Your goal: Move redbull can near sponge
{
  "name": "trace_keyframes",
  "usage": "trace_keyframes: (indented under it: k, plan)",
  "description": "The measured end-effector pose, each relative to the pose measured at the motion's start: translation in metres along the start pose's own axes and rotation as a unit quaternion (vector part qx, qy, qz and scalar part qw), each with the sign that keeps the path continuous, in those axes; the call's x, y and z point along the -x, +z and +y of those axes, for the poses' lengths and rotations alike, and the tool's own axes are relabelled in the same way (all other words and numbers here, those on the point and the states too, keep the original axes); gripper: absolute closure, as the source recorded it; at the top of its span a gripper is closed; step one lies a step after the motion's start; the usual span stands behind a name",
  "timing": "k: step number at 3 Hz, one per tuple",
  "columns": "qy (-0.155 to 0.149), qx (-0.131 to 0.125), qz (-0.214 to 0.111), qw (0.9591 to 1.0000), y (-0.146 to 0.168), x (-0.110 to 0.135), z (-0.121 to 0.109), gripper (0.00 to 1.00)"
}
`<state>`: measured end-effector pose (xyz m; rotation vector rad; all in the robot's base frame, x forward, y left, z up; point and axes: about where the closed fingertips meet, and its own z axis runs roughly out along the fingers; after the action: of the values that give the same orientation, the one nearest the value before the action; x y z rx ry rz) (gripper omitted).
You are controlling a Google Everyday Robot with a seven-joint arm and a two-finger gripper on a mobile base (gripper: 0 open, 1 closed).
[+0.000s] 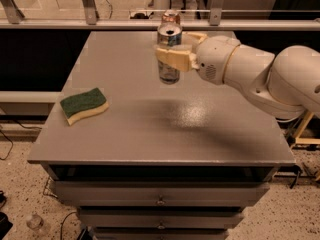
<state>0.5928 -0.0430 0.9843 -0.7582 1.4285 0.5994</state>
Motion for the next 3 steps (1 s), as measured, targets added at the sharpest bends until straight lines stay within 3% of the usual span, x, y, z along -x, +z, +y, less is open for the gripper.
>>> trace_keyframes:
  k: [2,3]
  plan:
    - [0.036,0.048,-0.016,0.9981,0.016,-0.02,0.1,1.0]
    - [0.045,0.065,-0.024,0.9966,0.026,-0.031,0.125,1.0]
